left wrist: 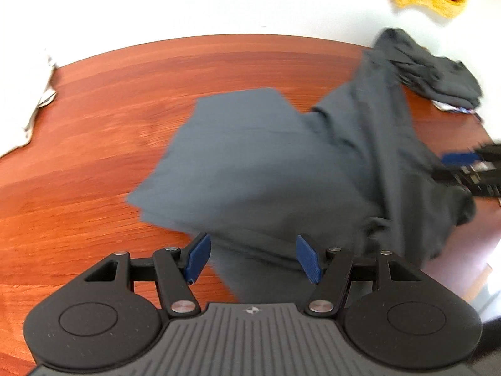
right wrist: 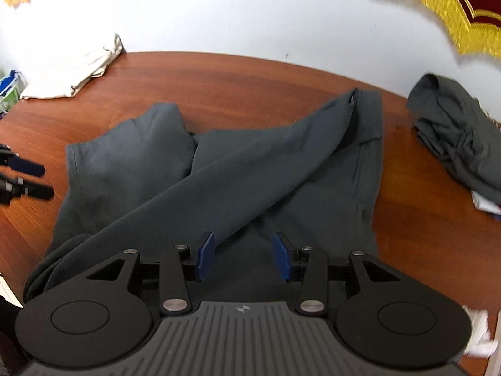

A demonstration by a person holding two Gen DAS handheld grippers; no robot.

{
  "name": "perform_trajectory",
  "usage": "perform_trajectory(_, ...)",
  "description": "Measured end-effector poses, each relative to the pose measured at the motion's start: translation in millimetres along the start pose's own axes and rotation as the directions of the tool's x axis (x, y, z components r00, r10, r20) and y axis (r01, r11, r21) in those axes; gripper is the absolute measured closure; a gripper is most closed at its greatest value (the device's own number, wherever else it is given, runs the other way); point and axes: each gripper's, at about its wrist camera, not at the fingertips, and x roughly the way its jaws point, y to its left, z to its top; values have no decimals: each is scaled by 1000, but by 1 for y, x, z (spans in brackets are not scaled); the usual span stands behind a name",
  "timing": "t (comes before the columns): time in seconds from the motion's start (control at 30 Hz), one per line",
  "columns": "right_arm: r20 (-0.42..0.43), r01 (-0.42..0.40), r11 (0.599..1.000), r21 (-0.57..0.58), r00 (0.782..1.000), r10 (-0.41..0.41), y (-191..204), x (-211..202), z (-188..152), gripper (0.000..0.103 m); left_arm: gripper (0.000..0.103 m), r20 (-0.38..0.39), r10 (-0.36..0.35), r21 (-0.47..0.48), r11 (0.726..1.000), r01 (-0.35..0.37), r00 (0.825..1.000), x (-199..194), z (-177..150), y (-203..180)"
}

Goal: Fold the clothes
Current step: 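Lay the trousers flat on the table and open both tools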

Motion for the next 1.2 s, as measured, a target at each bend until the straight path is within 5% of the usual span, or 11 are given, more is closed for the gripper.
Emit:
perform_trajectory(0.23, -27, 60, 996, 68, 998, -59, 16, 5, -16, 56, 41, 6, 51, -65, 997, -51, 999, 21, 10, 41)
perform_trajectory(0.47, -51, 118, 988, 95, 992, -114, 29, 7, -31, 56, 41, -6, -2, -125, 992, 2, 1000, 37, 18, 62)
perform_trajectory(0.6, -59, 140, 984, 108, 989, -135, 33, 7, -36, 56, 49, -21, -56, -203, 978, 51, 998, 46, 21, 74)
perform_trajectory(0.7, -61, 149, 982, 119, 988, -142, 35, 9, -38, 56, 69, -30, -70, -227, 972, 61, 997, 50, 20, 76)
perform_trajectory(0.8, -63, 154, 980, 126, 987, -148, 37, 11, -38, 56, 77, -36, -98, -255, 963, 85, 995, 53, 21, 81)
perform_trajectory(0.97, -67, 164, 977, 136, 986, -156, 41, 15, -38, 56, 77, -34, -130, -298, 948, 114, 991, 57, 21, 88)
perform_trajectory(1.07, -70, 167, 976, 136, 985, -159, 43, 18, -37, 56, 65, -33, -135, -311, 943, 119, 990, 58, 22, 88)
perform_trajectory(1.2, -71, 170, 976, 135, 984, -162, 44, 20, -36, 56, 64, -43, -119, -306, 947, 100, 992, 63, 23, 86)
